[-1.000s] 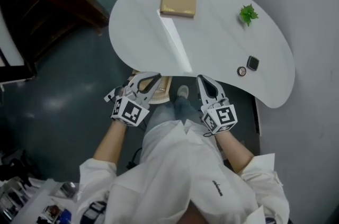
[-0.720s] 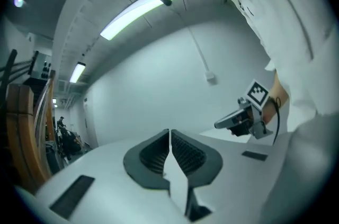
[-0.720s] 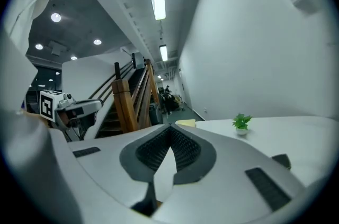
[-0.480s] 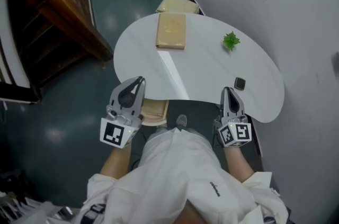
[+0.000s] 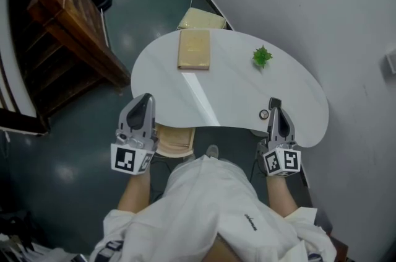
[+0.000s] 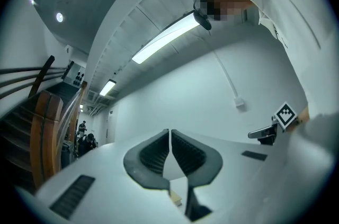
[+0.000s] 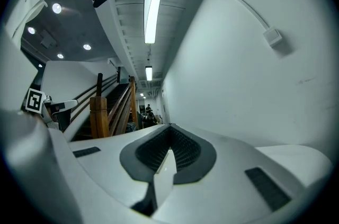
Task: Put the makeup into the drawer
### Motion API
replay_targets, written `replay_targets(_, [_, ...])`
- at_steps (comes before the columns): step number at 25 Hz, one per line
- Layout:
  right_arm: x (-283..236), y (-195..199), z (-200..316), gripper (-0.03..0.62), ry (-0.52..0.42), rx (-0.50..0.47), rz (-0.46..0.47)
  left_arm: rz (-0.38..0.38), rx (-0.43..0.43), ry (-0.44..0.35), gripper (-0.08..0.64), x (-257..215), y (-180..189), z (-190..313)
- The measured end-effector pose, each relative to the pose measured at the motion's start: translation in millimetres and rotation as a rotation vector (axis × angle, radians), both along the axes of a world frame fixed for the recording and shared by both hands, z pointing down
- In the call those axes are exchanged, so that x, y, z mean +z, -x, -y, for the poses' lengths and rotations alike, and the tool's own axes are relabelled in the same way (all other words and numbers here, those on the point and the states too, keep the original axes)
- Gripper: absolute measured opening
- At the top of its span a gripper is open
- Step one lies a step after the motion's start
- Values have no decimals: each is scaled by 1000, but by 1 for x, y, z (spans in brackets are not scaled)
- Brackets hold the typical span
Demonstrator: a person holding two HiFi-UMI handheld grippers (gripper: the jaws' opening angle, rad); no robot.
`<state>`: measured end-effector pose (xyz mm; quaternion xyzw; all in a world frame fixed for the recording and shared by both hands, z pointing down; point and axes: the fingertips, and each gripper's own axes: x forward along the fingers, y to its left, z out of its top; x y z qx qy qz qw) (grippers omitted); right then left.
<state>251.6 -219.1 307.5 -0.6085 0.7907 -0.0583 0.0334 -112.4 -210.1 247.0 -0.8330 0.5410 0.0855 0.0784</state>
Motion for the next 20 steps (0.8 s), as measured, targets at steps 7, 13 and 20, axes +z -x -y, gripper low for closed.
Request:
replay_targets(7, [7, -5, 5, 17, 15, -3, 14, 26, -13, 7, 35, 2, -3, 6])
replay_targets(13, [8, -2, 6, 17, 17, -14, 13, 37, -9, 14, 35, 3, -5, 5])
replay_targets(20, [9, -2, 10, 17, 17, -28, 23, 39, -11, 13, 35, 5, -9, 8])
